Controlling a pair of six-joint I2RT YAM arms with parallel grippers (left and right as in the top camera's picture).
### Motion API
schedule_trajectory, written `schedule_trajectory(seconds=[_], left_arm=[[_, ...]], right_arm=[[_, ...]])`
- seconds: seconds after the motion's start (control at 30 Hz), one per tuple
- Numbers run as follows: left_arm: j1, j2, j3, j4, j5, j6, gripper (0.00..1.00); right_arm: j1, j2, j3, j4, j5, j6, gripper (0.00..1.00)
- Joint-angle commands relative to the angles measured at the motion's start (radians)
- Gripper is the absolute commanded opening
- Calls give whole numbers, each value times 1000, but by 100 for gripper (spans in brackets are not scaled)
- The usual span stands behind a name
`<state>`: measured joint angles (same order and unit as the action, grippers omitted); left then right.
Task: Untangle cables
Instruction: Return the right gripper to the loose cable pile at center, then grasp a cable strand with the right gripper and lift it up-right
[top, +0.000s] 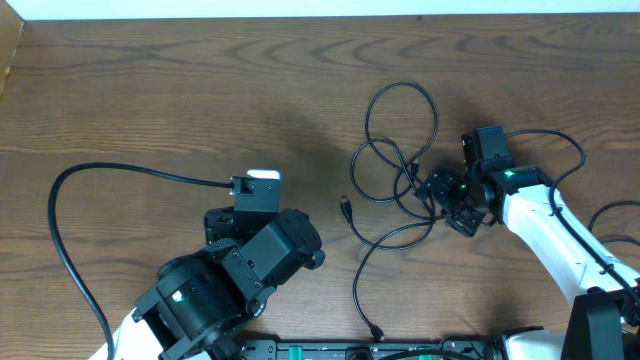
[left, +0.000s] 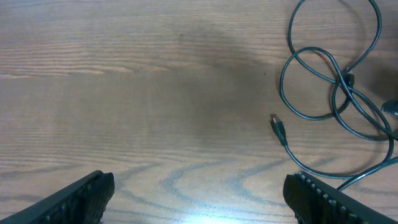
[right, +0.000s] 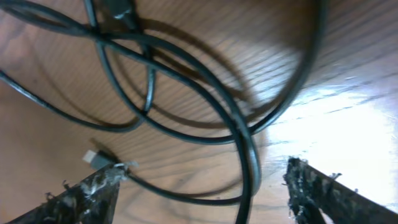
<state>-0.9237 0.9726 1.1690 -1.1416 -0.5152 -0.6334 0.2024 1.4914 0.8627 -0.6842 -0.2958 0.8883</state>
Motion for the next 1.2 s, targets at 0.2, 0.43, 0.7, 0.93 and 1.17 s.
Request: schedule_trajectory(seconds=[0.2,0.43,0.7,0.93,1.17], left_arm=[[4,-6,26,-2,-17,-19,91],[4,-6,26,-3,-17,-19,91],[4,-6,26,-2,-17,-19,91],[4,-6,26,-3,-17,-19,91],[4,-6,26,-2,-17,-19,91]], right_arm=[[9,0,-8,-49,-30,-36,68],[9,0,-8,-57,-111,-8,50],[34,0,-8,-83,-144,10,43],[89,0,-7,-67,-125,24,1],[100,-32,31,-61,-106,-23,1]])
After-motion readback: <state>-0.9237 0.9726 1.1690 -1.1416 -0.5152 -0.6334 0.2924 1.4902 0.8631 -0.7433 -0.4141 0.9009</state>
